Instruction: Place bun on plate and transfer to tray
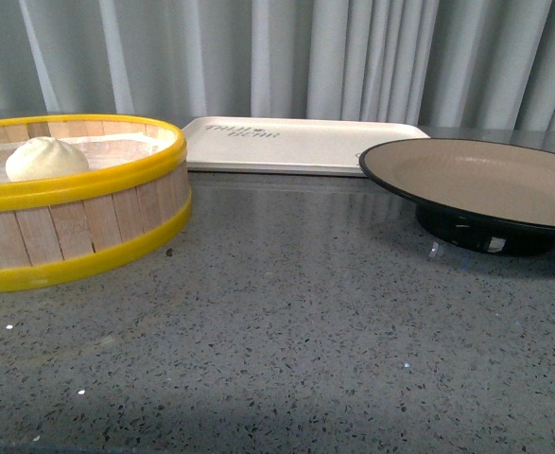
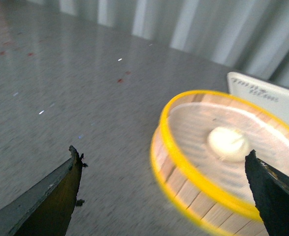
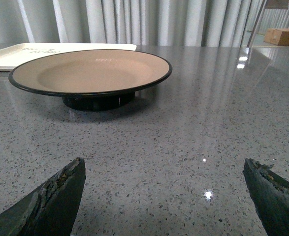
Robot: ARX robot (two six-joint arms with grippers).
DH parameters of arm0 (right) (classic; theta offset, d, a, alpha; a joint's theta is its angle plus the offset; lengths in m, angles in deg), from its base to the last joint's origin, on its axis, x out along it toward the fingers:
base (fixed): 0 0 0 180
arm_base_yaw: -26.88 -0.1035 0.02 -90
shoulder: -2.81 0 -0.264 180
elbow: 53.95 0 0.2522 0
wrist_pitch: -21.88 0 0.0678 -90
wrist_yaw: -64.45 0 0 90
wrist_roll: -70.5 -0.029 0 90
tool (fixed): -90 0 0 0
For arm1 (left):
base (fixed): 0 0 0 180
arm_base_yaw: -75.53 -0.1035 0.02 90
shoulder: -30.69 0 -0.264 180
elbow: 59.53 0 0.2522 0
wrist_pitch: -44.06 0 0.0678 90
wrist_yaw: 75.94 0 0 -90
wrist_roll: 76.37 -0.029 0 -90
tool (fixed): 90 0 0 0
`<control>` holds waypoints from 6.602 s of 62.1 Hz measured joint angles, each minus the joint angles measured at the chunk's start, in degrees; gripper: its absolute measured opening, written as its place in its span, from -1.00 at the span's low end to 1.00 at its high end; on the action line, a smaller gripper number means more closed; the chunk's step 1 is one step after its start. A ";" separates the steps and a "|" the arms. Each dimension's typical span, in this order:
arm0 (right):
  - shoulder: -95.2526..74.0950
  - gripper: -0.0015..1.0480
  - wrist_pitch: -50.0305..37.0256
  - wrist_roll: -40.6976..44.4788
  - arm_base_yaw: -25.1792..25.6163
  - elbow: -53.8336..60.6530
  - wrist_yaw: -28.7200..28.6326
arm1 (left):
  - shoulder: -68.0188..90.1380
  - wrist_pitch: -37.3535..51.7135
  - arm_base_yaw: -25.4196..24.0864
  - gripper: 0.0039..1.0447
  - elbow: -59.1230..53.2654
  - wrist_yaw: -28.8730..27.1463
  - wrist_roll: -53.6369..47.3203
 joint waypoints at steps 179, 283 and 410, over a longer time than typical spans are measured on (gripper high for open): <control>0.00 0.84 0.00 0.00 0.00 0.00 0.02 | 46.23 -20.92 15.19 -0.93 44.46 -4.81 -14.67; 0.00 0.84 0.00 -0.02 0.00 0.00 0.02 | 78.86 -24.41 48.59 -0.93 77.83 0.07 -27.54; 0.00 0.84 0.00 -0.02 0.00 0.00 0.02 | 27.89 -5.60 5.86 0.88 32.72 4.79 -11.67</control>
